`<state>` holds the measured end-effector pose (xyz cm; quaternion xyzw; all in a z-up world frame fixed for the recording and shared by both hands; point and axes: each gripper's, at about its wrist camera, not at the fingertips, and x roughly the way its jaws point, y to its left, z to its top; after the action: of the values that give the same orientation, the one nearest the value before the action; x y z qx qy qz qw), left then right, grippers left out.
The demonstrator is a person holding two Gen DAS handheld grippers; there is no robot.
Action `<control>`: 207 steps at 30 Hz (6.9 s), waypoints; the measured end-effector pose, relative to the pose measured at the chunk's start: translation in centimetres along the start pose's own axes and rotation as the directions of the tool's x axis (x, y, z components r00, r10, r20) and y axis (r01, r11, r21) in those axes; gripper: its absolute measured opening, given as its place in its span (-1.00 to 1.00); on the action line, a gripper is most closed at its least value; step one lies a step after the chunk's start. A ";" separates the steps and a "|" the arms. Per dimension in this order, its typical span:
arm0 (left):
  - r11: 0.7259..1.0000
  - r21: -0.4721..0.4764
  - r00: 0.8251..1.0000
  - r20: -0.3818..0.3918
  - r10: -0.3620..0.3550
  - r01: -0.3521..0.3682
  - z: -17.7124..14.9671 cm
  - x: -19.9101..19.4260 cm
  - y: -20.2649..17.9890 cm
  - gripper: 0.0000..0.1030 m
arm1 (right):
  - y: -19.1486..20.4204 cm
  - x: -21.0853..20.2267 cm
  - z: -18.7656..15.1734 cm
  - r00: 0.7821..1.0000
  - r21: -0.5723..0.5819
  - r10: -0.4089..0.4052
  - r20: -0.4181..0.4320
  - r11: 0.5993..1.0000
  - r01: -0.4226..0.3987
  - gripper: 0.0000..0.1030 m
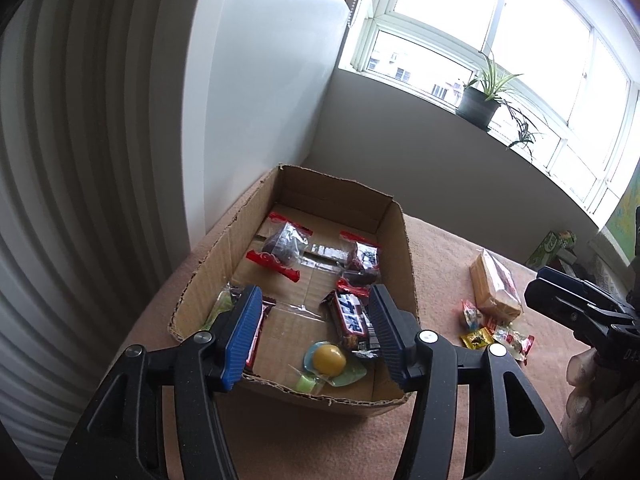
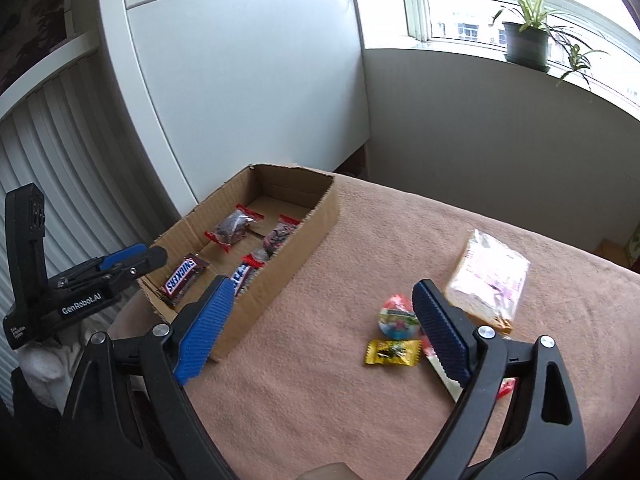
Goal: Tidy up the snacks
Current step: 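Withdraw both tools and move them toward the bagged bread loaf, then close both tools on the bagged sliced bread loaf and lift it, then carry the bread loaf into the cardboard box and open both tools, then withdraw both tools and move them toward the yellow candy and red-and-white bag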
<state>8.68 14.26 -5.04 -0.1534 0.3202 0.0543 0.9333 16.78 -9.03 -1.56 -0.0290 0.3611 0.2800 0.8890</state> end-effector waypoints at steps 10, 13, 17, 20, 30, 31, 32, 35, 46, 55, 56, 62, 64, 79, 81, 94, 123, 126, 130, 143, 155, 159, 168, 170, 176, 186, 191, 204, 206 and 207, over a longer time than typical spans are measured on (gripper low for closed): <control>0.994 0.075 0.997 0.003 -0.081 0.081 -0.6 -0.6 -4.9 0.06 | -9.9 -2.4 -2.8 0.994 0.157 -0.105 -0.041 0.981 0.111 0.80; 0.988 0.108 0.994 -0.015 -0.111 0.112 -0.9 -0.1 -7.0 0.06 | -12.0 -2.6 -3.2 0.993 0.205 -0.107 -0.048 0.972 0.115 0.80; 0.977 0.138 0.986 -0.055 -0.159 0.165 -1.3 1.0 -9.5 0.06 | -14.2 -2.2 -3.6 0.995 0.270 -0.076 -0.067 0.958 0.091 0.80; 0.966 0.157 0.977 -0.090 -0.194 0.206 -1.6 1.9 -11.3 0.16 | -15.6 -1.7 -4.1 0.996 0.321 -0.038 -0.077 0.945 0.061 0.80; 0.920 0.124 0.911 -0.239 -0.335 0.371 -1.3 6.8 -15.8 0.20 | -19.0 1.8 -5.4 0.989 0.491 0.119 -0.083 0.869 -0.063 0.80; 0.917 0.116 0.905 -0.251 -0.343 0.380 -1.3 7.3 -16.1 0.20 | -19.2 2.1 -5.5 0.988 0.500 0.132 -0.084 0.863 -0.072 0.80; 0.915 0.110 0.899 -0.260 -0.351 0.389 -1.2 7.8 -16.4 0.20 | -19.4 2.5 -5.5 0.986 0.507 0.143 -0.085 0.858 -0.081 0.80; 0.904 0.100 0.883 -0.284 -0.374 0.415 -1.0 9.2 -17.3 0.20 | -19.8 3.6 -5.7 0.981 0.527 0.175 -0.086 0.843 -0.104 0.79; 0.894 0.049 0.843 -0.361 -0.400 0.446 -1.1 14.0 -18.4 0.20 | -20.7 6.5 -5.4 0.961 0.570 0.264 -0.085 0.803 -0.171 0.38; 0.884 0.044 0.815 -0.411 -0.408 0.465 -1.3 16.1 -19.5 -0.15 | -21.7 8.5 -5.6 0.954 0.598 0.283 -0.099 0.783 -0.171 0.13; 0.883 0.050 0.814 -0.415 -0.407 0.467 -1.4 16.3 -19.9 -0.20 | -21.7 8.6 -5.6 0.953 0.597 0.286 -0.099 0.784 -0.173 0.11; 0.880 0.100 0.824 -0.413 -0.388 0.465 -1.5 16.2 -21.1 -0.27 | -21.4 8.5 -5.3 0.955 0.569 0.275 -0.110 0.805 -0.166 0.02; 0.878 0.122 0.830 -0.406 -0.382 0.463 -1.6 15.7 -21.7 -0.27 | -21.2 8.2 -5.2 0.957 0.561 0.267 -0.108 0.811 -0.163 0.02; 0.862 0.207 0.863 -0.329 -0.383 0.462 -1.6 10.2 -21.3 -0.27 | -17.5 3.2 -3.8 0.974 0.450 0.217 -0.069 0.878 -0.163 -0.02; 0.861 0.214 0.867 -0.313 -0.387 0.462 -1.5 9.1 -20.9 -0.27 | -16.5 2.4 -3.5 0.975 0.426 0.213 -0.063 0.889 -0.167 -0.02; 0.883 0.218 0.905 -0.192 -0.379 0.416 -0.6 2.4 -16.0 -0.27 | -8.7 0.0 -0.4 0.969 0.304 0.244 -0.031 0.926 -0.223 -0.02; 0.969 0.083 0.972 -0.067 -0.225 0.231 0.4 -2.0 -2.0 -0.27 | 5.8 8.0 2.9 0.920 0.170 0.365 -0.141 0.925 -0.341 -0.02; 0.974 0.087 0.977 -0.063 -0.203 0.208 0.3 -1.9 -1.5 -0.27 | 6.2 8.9 2.9 0.916 0.167 0.369 -0.158 0.924 -0.344 -0.02; 0.985 0.118 0.991 -0.050 -0.121 0.126 0.1 -1.4 -1.1 -0.27 | 6.7 10.0 2.1 0.934 0.125 0.305 -0.187 0.950 -0.285 -0.01; 0.991 0.102 0.995 -0.060 -0.082 0.088 -0.5 -1.2 0.0 -0.30 | 3.9 7.2 2.0 0.954 0.148 0.270 -0.133 0.957 -0.250 0.32; 0.979 0.136 0.987 -0.060 -0.148 0.155 -0.8 -2.2 -3.5 -0.26 | -5.4 0.3 0.4 0.993 0.200 0.101 -0.055 0.976 -0.088 0.78; 0.970 0.154 0.981 -0.079 -0.179 0.190 -1.4 -1.9 -5.6 -0.19 | -8.4 -2.1 -0.7 0.999 0.199 0.024 -0.029 0.980 -0.018 0.86; 0.945 0.204 0.960 -0.168 -0.225 0.257 -4.2 0.2 -10.6 -0.18 | -13.1 -4.3 -4.0 1.000 0.238 -0.020 -0.013 0.971 0.022 0.86; 0.940 0.206 0.953 -0.193 -0.235 0.273 -4.9 0.8 -11.4 -0.18 | -13.7 -4.5 -4.6 0.999 0.232 -0.035 0.001 0.972 0.034 0.86; 0.931 0.213 0.939 -0.244 -0.243 0.296 -6.0 2.6 -13.4 -0.12 | -14.1 -3.5 -5.1 0.989 0.091 -0.120 -0.082 0.988 0.128 0.86; 0.900 0.306 0.929 -0.300 -0.218 0.310 -6.3 6.2 -17.1 -0.07 | -13.4 -0.5 -6.3 0.974 -0.123 -0.159 -0.162 0.983 0.140 0.86; 0.895 0.304 0.918 -0.330 -0.221 0.325 -6.1 8.3 -17.9 -0.07 | -13.9 0.8 -6.5 0.973 -0.132 -0.133 -0.189 0.985 0.109 0.86; 0.884 0.281 0.885 -0.392 -0.250 0.374 -5.3 11.4 -18.4 -0.07 | -15.1 2.7 -6.5 0.971 -0.135 -0.109 -0.213 0.987 0.081 0.86; 0.879 0.283 0.877 -0.409 -0.253 0.385 -5.6 11.6 -18.4 -0.07 | -15.1 3.1 -6.5 0.970 -0.140 -0.105 -0.220 0.987 0.075 0.86; 0.875 0.289 0.874 -0.415 -0.252 0.389 -5.8 11.4 -18.5 -0.07 | -15.1 3.3 -6.4 0.970 -0.142 -0.100 -0.223 0.987 0.069 0.86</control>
<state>18.01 -5.07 -11.75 -0.0372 0.4615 -0.1936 0.8649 22.48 -21.84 -10.73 -0.1357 0.4405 0.2599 0.8485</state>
